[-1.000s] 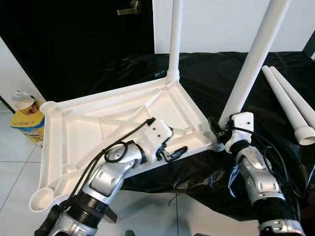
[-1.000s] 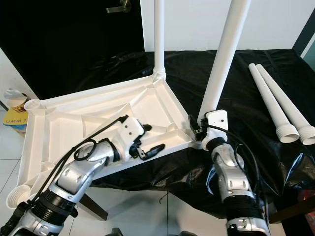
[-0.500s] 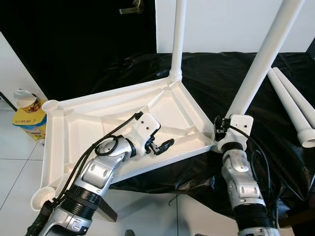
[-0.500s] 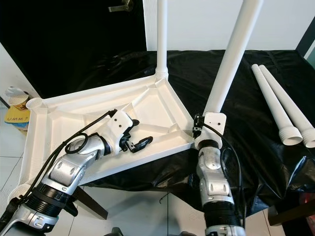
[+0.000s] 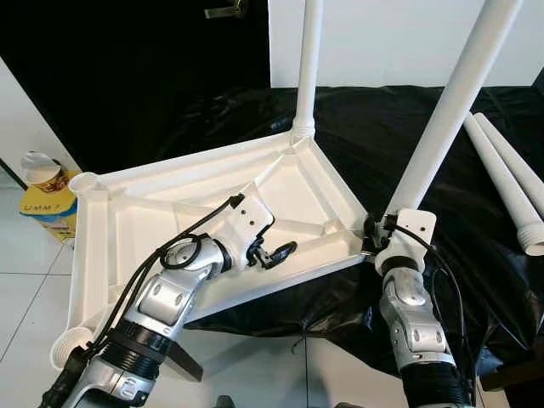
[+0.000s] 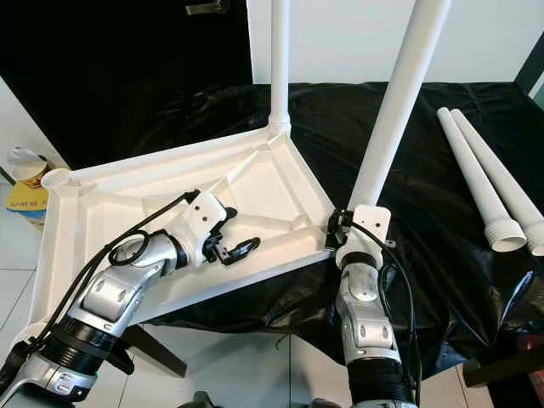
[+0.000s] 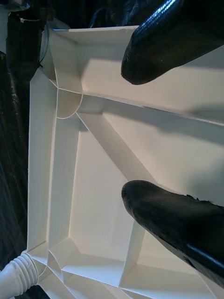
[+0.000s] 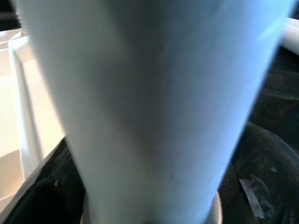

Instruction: Building children table

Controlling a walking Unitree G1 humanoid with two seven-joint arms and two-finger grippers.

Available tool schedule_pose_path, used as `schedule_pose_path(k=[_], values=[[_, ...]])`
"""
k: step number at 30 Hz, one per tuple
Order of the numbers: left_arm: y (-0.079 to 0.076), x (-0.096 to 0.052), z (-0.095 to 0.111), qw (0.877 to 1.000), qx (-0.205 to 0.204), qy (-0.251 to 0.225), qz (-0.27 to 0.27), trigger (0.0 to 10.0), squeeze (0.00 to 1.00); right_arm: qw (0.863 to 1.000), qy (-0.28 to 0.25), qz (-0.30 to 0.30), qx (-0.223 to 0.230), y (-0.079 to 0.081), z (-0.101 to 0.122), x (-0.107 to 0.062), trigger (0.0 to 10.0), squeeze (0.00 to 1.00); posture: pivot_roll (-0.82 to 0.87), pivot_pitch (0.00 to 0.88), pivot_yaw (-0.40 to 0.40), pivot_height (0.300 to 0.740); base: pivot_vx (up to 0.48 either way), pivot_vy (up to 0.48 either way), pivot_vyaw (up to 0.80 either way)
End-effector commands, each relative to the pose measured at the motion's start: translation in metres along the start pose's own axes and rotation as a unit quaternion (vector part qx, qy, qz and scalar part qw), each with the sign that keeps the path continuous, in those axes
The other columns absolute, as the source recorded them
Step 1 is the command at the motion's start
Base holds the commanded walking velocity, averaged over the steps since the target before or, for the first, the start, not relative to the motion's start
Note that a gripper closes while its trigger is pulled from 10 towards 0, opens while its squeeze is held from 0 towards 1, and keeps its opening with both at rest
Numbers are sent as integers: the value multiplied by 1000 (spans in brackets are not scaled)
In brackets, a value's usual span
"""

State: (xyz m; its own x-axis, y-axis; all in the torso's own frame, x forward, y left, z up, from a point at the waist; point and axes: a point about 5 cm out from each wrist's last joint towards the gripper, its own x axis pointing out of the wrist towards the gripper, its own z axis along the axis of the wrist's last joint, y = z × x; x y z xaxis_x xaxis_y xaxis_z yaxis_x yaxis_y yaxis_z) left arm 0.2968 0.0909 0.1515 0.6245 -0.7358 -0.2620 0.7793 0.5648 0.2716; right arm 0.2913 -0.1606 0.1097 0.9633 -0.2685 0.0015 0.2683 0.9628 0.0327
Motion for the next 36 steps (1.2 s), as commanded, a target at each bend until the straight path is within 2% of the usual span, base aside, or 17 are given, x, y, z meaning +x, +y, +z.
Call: schedule_pose_path(k=[1, 5, 6, 7, 8, 18, 30, 31, 32, 33, 34, 36], values=[[2, -2, -7, 1000, 0, 13, -3, 10000, 0, 1000, 11, 0, -5, -2, -5, -3, 10000, 1000, 20, 39, 15, 740, 0, 0, 0], [3, -3, -9, 1000, 0, 19, -2, 10000, 0, 1000, 4, -1, -12, -3, -3, -4, 10000, 1000, 19, 39, 14, 740, 0, 0, 0], [3, -4, -12, 1000, -2, 27, -2, 10000, 0, 1000, -2, -7, -26, -7, -2, -5, 10000, 635, 16, 41, 12, 740, 0, 0, 0], [3, -4, -12, 1000, -2, 27, -2, 10000, 0, 1000, -2, -7, -26, -7, -2, -5, 10000, 635, 16, 41, 12, 740, 0, 0, 0], [2, -5, -15, 999, -3, 34, -3, 10000, 0, 999, -5, -12, -34, -11, -1, -7, 10000, 0, 14, 41, 12, 740, 0, 0, 0], [1, -7, -37, 995, 9, 101, -13, 10000, 0, 998, -19, -32, -52, -24, 4, -9, 10000, 0, 2, 44, 18, 740, 0, 0, 0], [4, -7, -44, 992, 7, 126, -10, 10000, 0, 998, -25, -30, -49, -27, 6, -9, 10000, 0, -5, 58, 33, 740, 0, 0, 0], [6, -7, -47, 990, 3, 138, -1, 9294, 0, 998, -34, -22, -45, -27, 9, -8, 10000, 0, -5, 63, 37, 740, 0, 0, 0], [6, -7, -47, 990, 3, 138, -1, 9294, 0, 998, -34, -22, -45, -27, 9, -8, 10000, 0, -5, 63, 37, 740, 0, 0, 0], [8, -6, -49, 989, 0, 147, 6, 8275, 0, 998, -41, -15, -41, -26, 11, -7, 10000, 0, -5, 65, 41, 740, 0, 0, 0], [11, -5, -51, 988, -8, 154, 18, 0, 0, 998, -45, 1, -34, -24, 13, -7, 10000, 0, -6, 69, 45, 740, 0, 0, 0], [11, -5, -51, 988, -8, 154, 18, 0, 0, 998, -45, 1, -34, -24, 13, -7, 10000, 0, -6, 69, 45, 740, 0, 0, 0]])
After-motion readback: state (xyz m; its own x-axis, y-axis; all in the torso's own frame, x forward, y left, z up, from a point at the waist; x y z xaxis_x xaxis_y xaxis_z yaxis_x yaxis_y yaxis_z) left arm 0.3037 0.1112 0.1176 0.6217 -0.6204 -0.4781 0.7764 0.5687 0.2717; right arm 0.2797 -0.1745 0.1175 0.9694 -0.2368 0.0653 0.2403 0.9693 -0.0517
